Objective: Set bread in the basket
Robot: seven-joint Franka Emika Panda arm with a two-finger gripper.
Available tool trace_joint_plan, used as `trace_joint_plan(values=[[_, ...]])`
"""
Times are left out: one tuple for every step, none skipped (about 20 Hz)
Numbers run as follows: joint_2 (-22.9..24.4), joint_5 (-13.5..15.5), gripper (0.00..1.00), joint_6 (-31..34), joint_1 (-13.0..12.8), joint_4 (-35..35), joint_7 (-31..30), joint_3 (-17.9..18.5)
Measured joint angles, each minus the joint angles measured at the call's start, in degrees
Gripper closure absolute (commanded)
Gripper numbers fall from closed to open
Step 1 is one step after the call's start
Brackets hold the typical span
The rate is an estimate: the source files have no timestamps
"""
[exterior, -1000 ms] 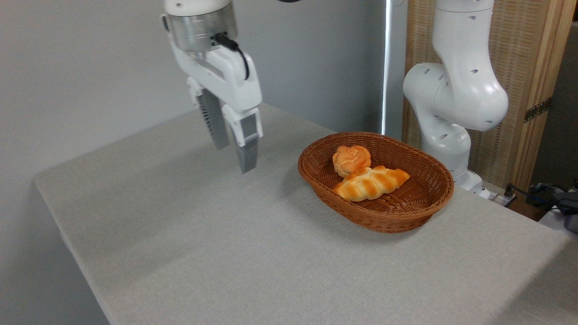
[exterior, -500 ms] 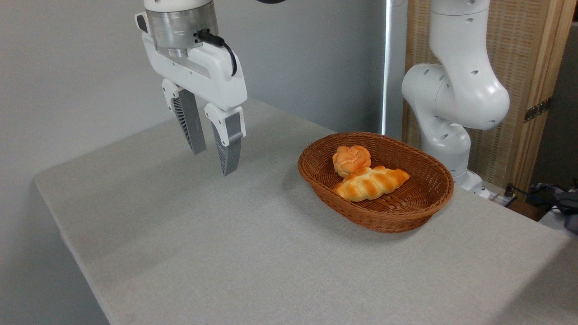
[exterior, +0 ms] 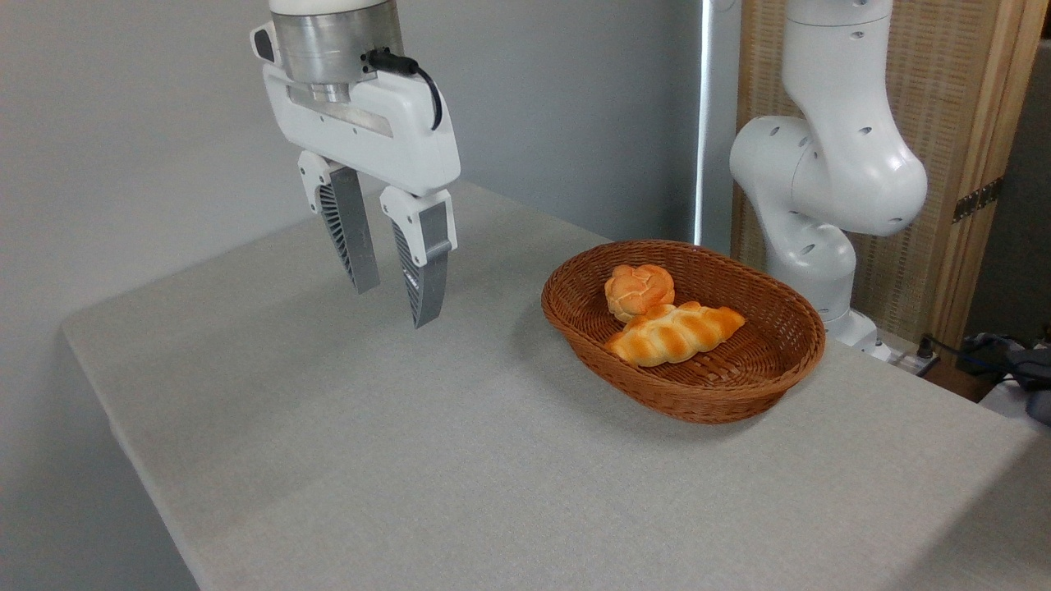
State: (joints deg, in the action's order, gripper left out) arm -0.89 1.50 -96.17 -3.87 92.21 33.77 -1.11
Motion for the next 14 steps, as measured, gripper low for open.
trace_joint_plan(values=[[0.2,0.0,0.00,0.0,0.0,0.0,-0.2,0.0],[0.3,0.0,0.00,0.0,0.0,0.0,-0.2,0.0],[0.4,0.0,0.00,0.0,0.1,0.0,-0.2,0.0],[0.5,0.0,0.00,0.0,0.1,0.0,-0.2,0.0],[0.5,0.0,0.00,0.0,0.1,0.0,-0.2,0.0],[0.5,0.0,0.00,0.1,0.1,0.0,-0.2,0.0],[0.5,0.0,0.00,0.3,0.1,0.0,-0.2,0.0],[0.5,0.0,0.00,0.6,0.2,0.0,-0.2,0.0],[0.5,0.0,0.00,0.8,0.2,0.0,-0.2,0.0],[0.5,0.0,0.00,0.8,0.3,0.0,-0.2,0.0],[0.5,0.0,0.00,0.8,0.3,0.0,-0.2,0.0],[0.5,0.0,0.00,0.8,0.3,0.0,-0.2,0.0],[0.6,0.0,0.00,0.8,0.3,0.0,-0.2,0.0],[0.8,0.0,0.00,0.8,0.3,0.0,-0.2,0.0]])
